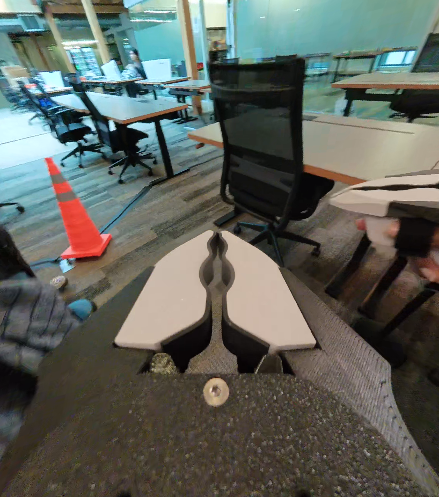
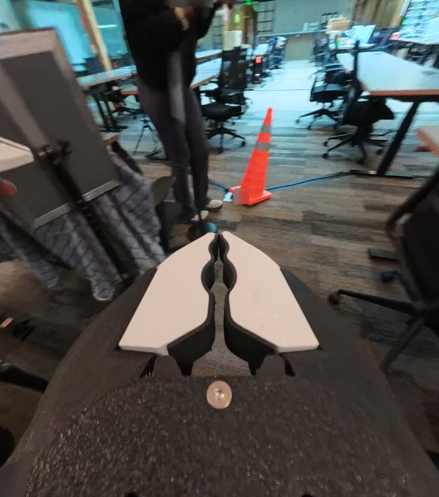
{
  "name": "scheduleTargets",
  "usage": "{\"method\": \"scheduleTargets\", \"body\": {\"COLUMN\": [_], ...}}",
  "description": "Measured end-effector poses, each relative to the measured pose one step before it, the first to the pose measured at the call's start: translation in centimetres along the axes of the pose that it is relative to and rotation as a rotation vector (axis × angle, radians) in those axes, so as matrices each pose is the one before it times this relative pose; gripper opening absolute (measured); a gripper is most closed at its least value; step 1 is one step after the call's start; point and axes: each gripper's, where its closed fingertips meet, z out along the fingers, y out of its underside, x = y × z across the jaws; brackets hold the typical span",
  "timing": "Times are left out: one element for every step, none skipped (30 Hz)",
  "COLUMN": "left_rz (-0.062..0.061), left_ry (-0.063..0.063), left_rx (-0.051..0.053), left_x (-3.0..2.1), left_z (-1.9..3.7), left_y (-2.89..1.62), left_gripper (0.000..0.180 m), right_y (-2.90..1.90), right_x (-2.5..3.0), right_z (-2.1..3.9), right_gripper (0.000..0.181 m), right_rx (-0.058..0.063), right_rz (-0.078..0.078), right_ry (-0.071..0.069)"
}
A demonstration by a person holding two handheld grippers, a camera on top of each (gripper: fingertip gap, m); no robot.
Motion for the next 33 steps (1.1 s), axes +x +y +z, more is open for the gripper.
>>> {"method": "scheduleTargets", "body": {"left_rz": [-0.0013, -0.0038, -0.0025, -0.0027, -0.0037, 0.0006, 0.0042, 0.0000, -0.0094, -0.0131, -0.0047, 0.0064, 0.0088, 0.0007, -0.0057, -0.0015, 0.0051, 0.0050, 0.0011, -0.0017, -0.0050, -0.0069, -0.0037, -0.0011, -0.0028, -0.0055, -0.0071, -0.0077, -0.0067, -0.0033, -0.0028, -0.0081, -0.0113], "left_ry": [0.0297, 0.0321, 0.0318, 0.0297, 0.0311, 0.0257, 0.0169, 0.0176, 0.0196, 0.0186, 0.0151, 0.0084, 0.0034, 0.0021, 0.0018, -0.0015, -0.0033, -0.0033, -0.0067, -0.0099, -0.0099, -0.0102, -0.0138, -0.0168, -0.0174, -0.0168, -0.0161, -0.0168, -0.0179, -0.0227, -0.0291, -0.0294, -0.0278], "left_rx": [0.0107, 0.0141, 0.0146, 0.0154, 0.0168, 0.0164, 0.0136, 0.0098, 0.0055, 0.0012, -0.0023, -0.0024, -0.0001, 0.0018, 0.0032, 0.0054, 0.0053, 0.0040, 0.0052, 0.0041, 0.0009, 0.0019, 0.0027, 0.0012, 0.0007, -0.0011, -0.0003, 0.0017, 0.0018, -0.0025, -0.0081, -0.0093, -0.0088], "left_x": [0.489, 0.573, 0.591, 0.552, 0.532, 0.406, 0.211, 0.111, 0.008, -0.154, -0.286, -0.458, -0.626, -0.788, -0.899, -1.022, -1.066, -1.082, -1.141, -1.208, -1.227, -1.263, -1.336, -1.391, -1.421, -1.403, -1.368, -1.332, -1.299, -1.311, -1.370, -1.347, -1.313], "left_z": [1.962, 2.013, 2.020, 1.971, 1.857, 1.694, 1.493, 1.304, 1.108, 0.947, 0.817, 0.718, 0.663, 0.652, 0.671, 0.677, 0.700, 0.716, 0.713, 0.695, 0.654, 0.619, 0.603, 0.607, 0.606, 0.578, 0.525, 0.452, 0.375, 0.323, 0.292, 0.246, 0.250], "left_y": [-2.002, -1.781, -1.549, -1.330, -1.171, -1.066, -0.994, -0.917, -0.830, -0.707, -0.568, -0.423, -0.295, -0.147, -0.030, 0.062, 0.122, 0.147, 0.051, -0.068, -0.183, -0.287, -0.262, -0.146, -0.048, 0.034, 0.069, 0.108, 0.182, 0.283, 0.332, 0.305, 0.279], "left_gripper": [0.000, 0.000, 0.000, 0.000, 0.000, 0.000, 0.000, 0.000, 0.000, 0.000, 0.000, 0.000, 0.000, 0.000, 0.000, 0.000, 0.000, 0.000, 0.000, 0.000, 0.000, 0.000, 0.000, 0.000, 0.000, 0.000, 0.000, 0.000, 0.000, 0.000, 0.000, 0.000, 0.000], "right_y": [-1.291, -1.103, -0.850, -0.602, -0.420, -0.296, -0.324, -0.369, -0.446, -0.549, -0.616, -0.652, -0.753, -0.845, -0.745, -0.645, -0.659, -0.669, -0.618, -0.566, -0.634, -0.762, -0.732, -0.652, -0.498, -0.287, -0.150, -0.083, -0.028, 0.088, 0.025, -0.154, -0.229], "right_x": [2.472, 2.464, 2.358, 2.164, 1.939, 1.614, 1.284, 0.966, 0.657, 0.447, 0.251, 0.072, -0.057, -0.176, -0.183, -0.128, -0.081, -0.070, -0.052, -0.026, -0.042, -0.017, -0.082, -0.174, -0.150, -0.113, -0.165, -0.157, -0.294, -0.370, -0.451, -0.592, -0.605], "right_z": [-1.146, -1.083, -0.937, -0.769, -0.589, -0.435, -0.305, -0.177, -0.049, 0.075, 0.239, 0.419, 0.569, 0.703, 0.897, 1.079, 1.198, 1.281, 1.397, 1.456, 1.457, 1.395, 1.341, 1.294, 1.254, 1.232, 1.177, 1.103, 1.051, 1.060, 1.059, 1.074, 1.145], "right_gripper": [0.000, 0.000, 0.000, 0.000, 0.000, 0.000, 0.000, 0.000, 0.000, 0.000, 0.000, 0.000, 0.000, 0.000, 0.000, 0.000, 0.000, 0.000, 0.000, 0.000, 0.000, 0.000, 0.000, 0.000, 0.000, 0.000, 0.000, 0.000, 0.000, 0.000, 0.000, 0.000, 0.000], "right_rx": [-0.0008, 0.0017, -0.0037, -0.0083, -0.0112, -0.0161, -0.0118, -0.0110, -0.0113, -0.0074, -0.0051, -0.0052, 0.0013, 0.0100, 0.0080, 0.0044, 0.0093, 0.0129, 0.0120, 0.0049, 0.0042, 0.0103, 0.0083, 0.0077, 0.0084, 0.0045, 0.0009, 0.0017, 0.0021, -0.0064, -0.0089, -0.0052, -0.0006], "right_rz": [-0.0061, -0.0089, -0.0078, -0.0030, 0.0037, 0.0081, 0.0077, 0.0057, 0.0024, 0.0037, 0.0087, 0.0136, 0.0131, 0.0059, -0.0066, -0.0150, -0.0132, -0.0047, 0.0020, 0.0009, 0.0012, 0.0087, 0.0141, 0.0054, -0.0101, -0.0184, -0.0144, -0.0067, -0.0045, -0.0060, -0.0075, -0.0059, -0.0073], "right_ry": [0.0440, 0.0519, 0.0520, 0.0500, 0.0474, 0.0415, 0.0361, 0.0304, 0.0225, 0.0186, 0.0117, 0.0042, -0.0008, -0.0056, -0.0034, 0.0010, 0.0031, 0.0028, 0.0028, 0.0049, 0.0046, 0.0047, -0.0013, -0.0077, -0.0040, -0.0017, -0.0055, -0.0048, -0.0124, -0.0159, -0.0189, -0.0305, -0.0342]}}
